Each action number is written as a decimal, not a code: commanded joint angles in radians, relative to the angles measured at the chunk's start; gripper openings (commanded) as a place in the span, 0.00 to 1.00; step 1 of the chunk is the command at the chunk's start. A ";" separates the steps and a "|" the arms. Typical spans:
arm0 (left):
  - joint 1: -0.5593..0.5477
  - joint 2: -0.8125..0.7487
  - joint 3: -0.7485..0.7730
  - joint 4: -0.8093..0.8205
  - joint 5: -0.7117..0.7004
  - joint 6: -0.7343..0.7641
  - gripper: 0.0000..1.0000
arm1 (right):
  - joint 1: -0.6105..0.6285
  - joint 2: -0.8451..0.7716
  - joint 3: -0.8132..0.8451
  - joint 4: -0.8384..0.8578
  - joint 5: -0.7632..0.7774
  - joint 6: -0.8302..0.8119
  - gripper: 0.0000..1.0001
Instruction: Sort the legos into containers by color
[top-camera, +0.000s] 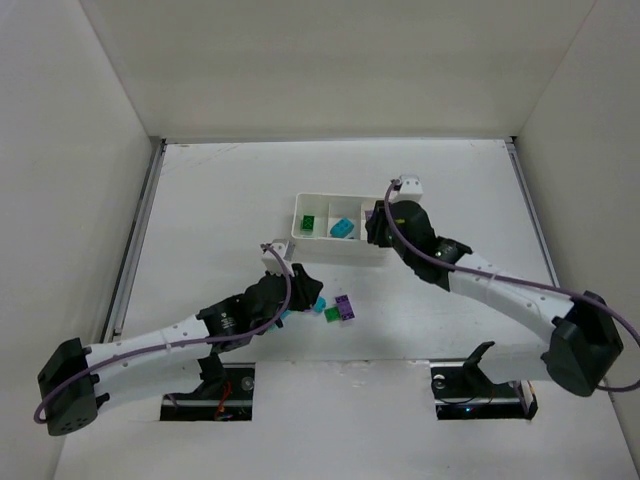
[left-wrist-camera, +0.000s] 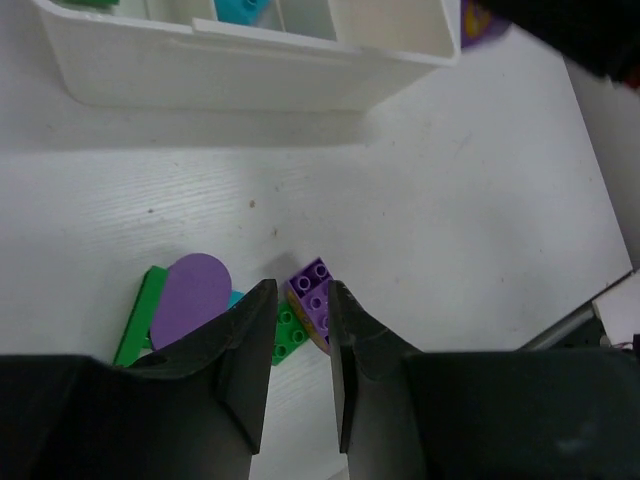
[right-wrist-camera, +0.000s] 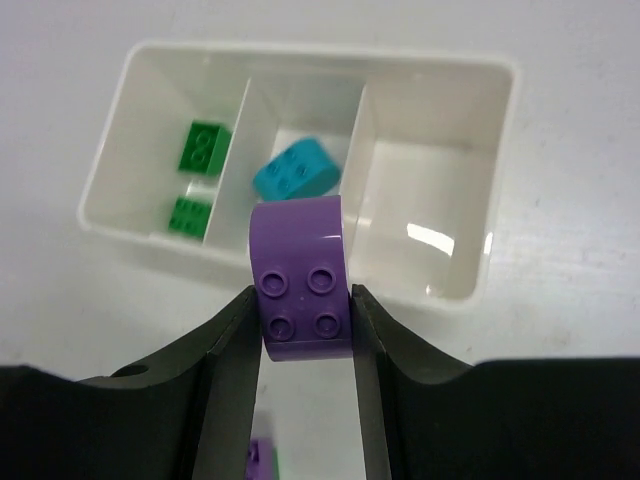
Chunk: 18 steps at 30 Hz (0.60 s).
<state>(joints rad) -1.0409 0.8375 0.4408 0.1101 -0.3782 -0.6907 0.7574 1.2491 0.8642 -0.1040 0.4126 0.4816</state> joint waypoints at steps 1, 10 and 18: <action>-0.049 0.018 -0.033 0.075 -0.031 0.003 0.26 | -0.066 0.085 0.119 0.121 -0.005 -0.073 0.27; -0.097 0.044 -0.070 0.103 -0.057 -0.021 0.27 | -0.149 0.200 0.165 0.135 0.017 -0.092 0.27; -0.084 0.097 -0.070 0.100 -0.044 -0.038 0.28 | -0.158 0.228 0.136 0.155 0.000 -0.086 0.29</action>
<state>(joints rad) -1.1301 0.9081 0.3790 0.1753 -0.4076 -0.7139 0.6079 1.4620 0.9939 -0.0139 0.4129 0.4061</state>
